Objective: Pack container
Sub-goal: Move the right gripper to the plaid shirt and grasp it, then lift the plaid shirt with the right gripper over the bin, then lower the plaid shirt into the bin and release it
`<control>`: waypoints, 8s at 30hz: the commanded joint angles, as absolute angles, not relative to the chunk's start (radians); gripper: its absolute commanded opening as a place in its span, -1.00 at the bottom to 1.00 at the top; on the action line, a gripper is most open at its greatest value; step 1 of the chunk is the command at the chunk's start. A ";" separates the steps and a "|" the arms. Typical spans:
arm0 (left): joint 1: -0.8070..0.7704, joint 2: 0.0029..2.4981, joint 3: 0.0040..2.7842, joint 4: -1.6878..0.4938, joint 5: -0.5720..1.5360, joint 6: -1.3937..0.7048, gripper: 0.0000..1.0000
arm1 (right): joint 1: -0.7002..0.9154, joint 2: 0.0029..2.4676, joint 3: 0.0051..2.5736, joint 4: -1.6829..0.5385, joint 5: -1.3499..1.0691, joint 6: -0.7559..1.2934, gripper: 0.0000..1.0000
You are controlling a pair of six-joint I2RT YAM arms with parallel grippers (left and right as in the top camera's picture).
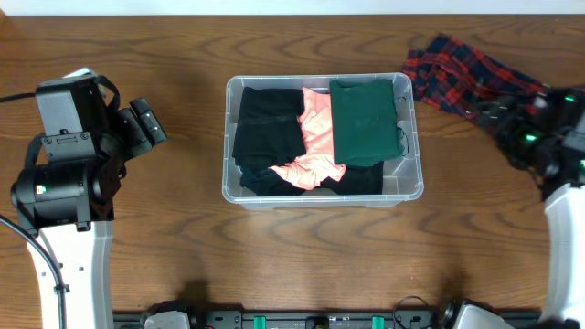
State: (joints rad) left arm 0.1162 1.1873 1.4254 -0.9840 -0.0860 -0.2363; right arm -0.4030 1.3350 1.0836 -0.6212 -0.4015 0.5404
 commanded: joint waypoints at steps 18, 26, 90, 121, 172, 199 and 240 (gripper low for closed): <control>0.121 1.190 1.423 -0.984 -0.098 -0.245 0.96 | -0.794 1.836 1.086 -0.375 -0.601 0.447 0.75; 0.121 1.190 1.423 -0.984 -0.098 -0.245 0.96 | -0.784 1.979 1.086 -0.162 -0.685 0.529 0.70; 0.121 1.190 1.423 -0.984 -0.098 -0.245 0.96 | 0.237 1.369 1.607 -0.350 -0.524 0.983 -0.97; 0.121 1.190 1.423 -0.984 -0.098 -0.245 0.96 | 0.567 1.723 1.629 0.063 -0.602 1.124 -0.98; 0.121 1.190 1.423 -0.984 -0.098 -0.245 0.96 | 0.743 1.915 1.629 0.231 -0.445 0.953 -0.97; 0.121 1.190 1.423 -0.984 -0.098 -0.245 0.96 | 0.495 1.530 1.629 -0.797 -0.414 0.599 -0.98; 0.121 1.190 1.423 -0.984 -0.098 -0.245 0.96 | 0.228 1.545 1.256 -1.112 -0.086 0.429 -0.95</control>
State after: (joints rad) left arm 0.1162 1.1877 1.4254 -0.9840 -0.0860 -0.2363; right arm 0.2211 1.5448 1.2755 -1.0771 -0.1280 0.4381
